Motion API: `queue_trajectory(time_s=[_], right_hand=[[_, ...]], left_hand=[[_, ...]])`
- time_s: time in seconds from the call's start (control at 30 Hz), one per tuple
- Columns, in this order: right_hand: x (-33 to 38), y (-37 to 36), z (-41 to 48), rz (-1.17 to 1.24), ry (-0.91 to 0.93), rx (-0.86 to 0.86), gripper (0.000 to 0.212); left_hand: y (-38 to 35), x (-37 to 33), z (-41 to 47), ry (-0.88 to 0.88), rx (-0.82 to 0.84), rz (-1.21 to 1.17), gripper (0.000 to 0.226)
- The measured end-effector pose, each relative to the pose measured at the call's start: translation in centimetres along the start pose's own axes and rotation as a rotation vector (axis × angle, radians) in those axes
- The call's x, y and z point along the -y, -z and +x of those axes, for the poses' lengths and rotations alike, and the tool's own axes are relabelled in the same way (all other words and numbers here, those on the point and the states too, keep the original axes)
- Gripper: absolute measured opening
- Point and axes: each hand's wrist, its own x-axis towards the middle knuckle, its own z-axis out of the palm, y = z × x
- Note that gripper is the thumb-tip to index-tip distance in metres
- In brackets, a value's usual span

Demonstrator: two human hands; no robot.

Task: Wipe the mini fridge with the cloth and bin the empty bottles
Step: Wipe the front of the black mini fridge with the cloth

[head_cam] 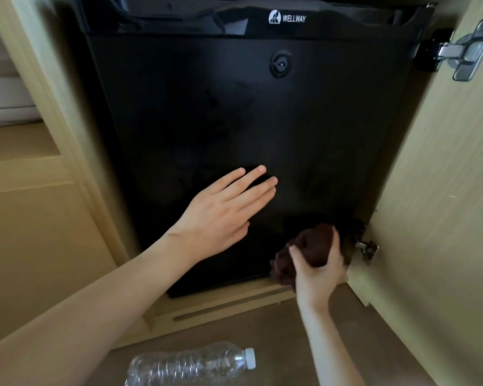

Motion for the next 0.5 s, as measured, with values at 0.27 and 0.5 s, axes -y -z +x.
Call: queue_trajectory(time_s=[0.27,0.5], right_hand=[[5.5,-2.3,0.5,0.067,0.135,-0.06,0.085],[3.1,-4.0,-4.7,-0.088,0.178,0.047,0.083]], left_hand=[[0.6,1.9,-3.6,0.002,0.04,0.015,0.072],[0.8,2.5,-5.3,0.01,0.079,0.028,0.073]])
